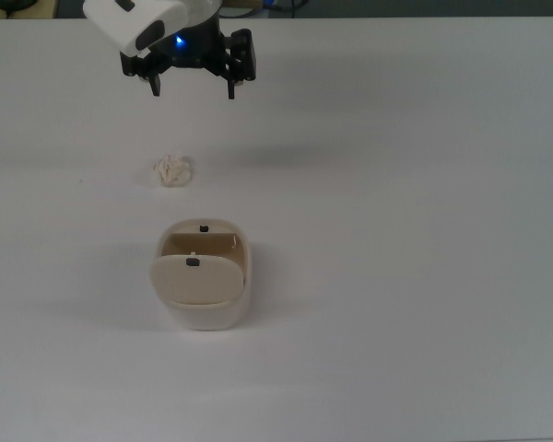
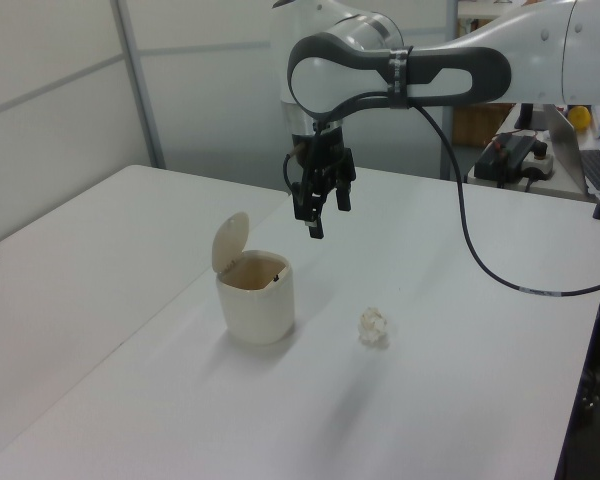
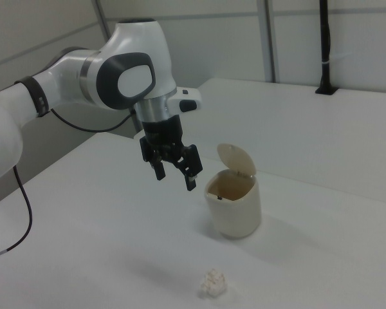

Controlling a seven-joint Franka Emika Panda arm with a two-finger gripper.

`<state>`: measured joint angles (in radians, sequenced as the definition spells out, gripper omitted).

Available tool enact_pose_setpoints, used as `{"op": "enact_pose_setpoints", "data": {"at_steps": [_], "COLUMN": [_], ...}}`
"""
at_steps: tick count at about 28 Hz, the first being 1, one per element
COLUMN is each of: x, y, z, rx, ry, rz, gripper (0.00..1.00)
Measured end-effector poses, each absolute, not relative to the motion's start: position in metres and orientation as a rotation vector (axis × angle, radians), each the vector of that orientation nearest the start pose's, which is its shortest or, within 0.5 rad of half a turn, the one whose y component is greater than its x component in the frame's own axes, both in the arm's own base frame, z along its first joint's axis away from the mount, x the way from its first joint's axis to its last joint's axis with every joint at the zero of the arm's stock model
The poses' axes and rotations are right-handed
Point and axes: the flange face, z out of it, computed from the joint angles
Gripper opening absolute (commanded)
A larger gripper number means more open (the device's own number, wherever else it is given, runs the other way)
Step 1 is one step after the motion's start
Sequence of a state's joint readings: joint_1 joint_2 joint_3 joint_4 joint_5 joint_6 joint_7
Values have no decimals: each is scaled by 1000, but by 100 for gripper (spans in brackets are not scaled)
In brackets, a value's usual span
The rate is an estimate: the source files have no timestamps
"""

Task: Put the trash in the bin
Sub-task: 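Move the open gripper down over the crumpled white paper ball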

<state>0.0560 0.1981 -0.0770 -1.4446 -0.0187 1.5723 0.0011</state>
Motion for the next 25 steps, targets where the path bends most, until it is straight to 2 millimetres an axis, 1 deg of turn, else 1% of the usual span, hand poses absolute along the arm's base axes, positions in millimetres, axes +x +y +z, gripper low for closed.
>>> {"op": "enact_pose_setpoints", "data": {"at_steps": [8, 9, 12, 15, 16, 18, 21, 22, 25], "x": [610, 610, 613, 619, 622, 626, 630, 630, 626], "y": [-12, -12, -16, -17, -18, -21, -27, -30, -40], "z": [576, 575, 564, 543, 530, 511, 479, 464, 442], "rx": [-3173, -3173, -3173, -3172, -3171, -3170, -3165, -3161, -3146], "ry": [48, 50, 55, 54, 55, 50, -9, -46, -116], "rz": [92, 93, 125, 181, 215, 251, 285, 306, 350], "gripper": [100, 100, 100, 100, 100, 100, 100, 100, 100]}}
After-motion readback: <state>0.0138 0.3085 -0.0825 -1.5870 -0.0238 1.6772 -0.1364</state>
